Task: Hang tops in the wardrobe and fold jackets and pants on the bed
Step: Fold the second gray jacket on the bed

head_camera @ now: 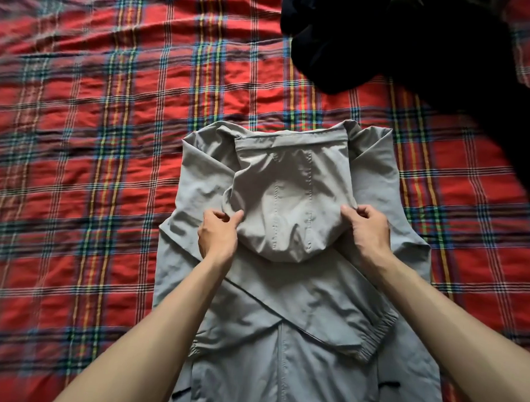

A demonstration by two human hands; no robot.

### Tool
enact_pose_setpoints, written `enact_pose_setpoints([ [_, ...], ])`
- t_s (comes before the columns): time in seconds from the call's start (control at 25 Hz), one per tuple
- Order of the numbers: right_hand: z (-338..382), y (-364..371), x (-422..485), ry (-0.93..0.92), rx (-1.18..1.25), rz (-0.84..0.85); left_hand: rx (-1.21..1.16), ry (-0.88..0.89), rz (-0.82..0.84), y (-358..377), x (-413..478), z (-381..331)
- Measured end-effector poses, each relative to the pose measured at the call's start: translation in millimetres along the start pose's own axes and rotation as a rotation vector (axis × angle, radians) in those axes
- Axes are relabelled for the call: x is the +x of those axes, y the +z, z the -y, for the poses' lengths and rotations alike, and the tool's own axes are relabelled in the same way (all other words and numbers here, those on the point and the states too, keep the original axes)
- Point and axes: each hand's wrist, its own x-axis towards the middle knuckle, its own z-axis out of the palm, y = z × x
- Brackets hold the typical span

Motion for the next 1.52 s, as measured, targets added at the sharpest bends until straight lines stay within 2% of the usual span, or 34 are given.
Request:
enact_pose_setpoints([
  [0.16, -1.0, -1.9, 1.1, -0.102, -0.288, -0.102, 0.193, 0.042, -0.048, 3.3, -1.1, -1.2],
  [0.24, 3.6, -2.6, -7.0, -0.128, -0.328, -0.11, 0.141, 0.081, -0.057, 3.6, 1.2, -2.8],
  [0.28, 6.6, -4.9, -10.5, -0.109, -0.221, -0.06, -0.006, 0.078, -0.034, 2.5, 1.9, -2.7],
  [0.32, 11.3, -9.6, -16.0, -0.035, 0.046, 0.032, -0.271, 0.031, 0.032, -1.8, 2.2, -2.9],
  [0.36, 16.6, -15.2, -25.4, 0.089, 0.398, 0.172, -0.639, -0.06, 0.153, -11.0, -3.3, -3.6],
  [0.4, 19.2, -22.4, -35.2, 0.231, 0.714, 0.327, -1.03, -0.174, 0.355, -19.6, -10.7, 0.4],
  [0.44, 13.0, -29.9, -38.5, 0.321, 0.884, 0.391, -1.254, -0.282, 0.522, -27.3, -17.7, 9.7],
  [0.48, 9.4, -34.5, -45.8, 0.374, 0.912, 0.397, -1.299, -0.35, 0.632, -33.2, -23.9, 20.5],
  [0.52, -3.1, -35.3, -49.8, 0.401, 0.823, 0.346, -1.162, -0.384, 0.67, -35.1, -30.1, 31.5],
  [0.56, -14.8, -34.1, -54.2, 0.398, 0.649, 0.269, -0.927, -0.386, 0.642, -32.0, -30.8, 47.8],
  [0.68, -42.7, -23.7, -53.7, 0.069, -0.162, 0.021, -0.286, -0.245, 0.328, -16.6, -28.7, 65.3],
  [0.72, -45.8, -20.6, -52.8, -0.019, -0.314, -0.043, -0.113, -0.152, 0.226, -13.1, -28.3, 64.9],
  [0.8, -40.2, -17.0, -54.7, -0.053, -0.334, -0.099, 0.192, -0.013, 0.095, -9.9, -39.4, 51.9],
  [0.96, -36.6, -13.6, -59.8, 0.004, -0.43, -0.033, 0.31, 0.05, 0.029, -6.0, -63.4, 34.1],
  [1.12, -34.6, -24.4, -62.9, -0.005, -0.598, -0.054, 0.432, 0.069, 0.049, -3.1, -62.7, 46.4],
  [1.2, -38.4, -26.2, -63.1, -0.012, -0.59, -0.031, 0.401, 0.074, 0.09, -1.2, -57.5, 52.2],
  [1.28, -41.1, -25.2, -66.2, 0.041, -0.385, 0.072, 0.154, 0.043, 0.171, 0.0, -52.0, 54.8],
  [1.36, -38.9, -24.5, -69.6, 0.225, 0.209, 0.16, -0.464, -0.114, 0.286, -5.2, -52.0, 53.1],
  [1.4, -39.1, -25.6, -73.3, 0.371, 0.522, 0.233, -0.835, -0.223, 0.401, -11.5, -56.3, 53.3],
  [1.44, -40.6, -28.8, -79.4, 0.471, 0.703, 0.307, -1.127, -0.323, 0.534, -18.5, -63.0, 53.8],
  [1.48, -44.1, -30.8, -84.8, 0.514, 0.759, 0.361, -1.25, -0.387, 0.654, -23.1, -67.7, 58.2],
  [1.52, -50.2, -31.7, -88.6, 0.522, 0.748, 0.374, -1.241, -0.432, 0.739, -25.5, -72.7, 63.7],
])
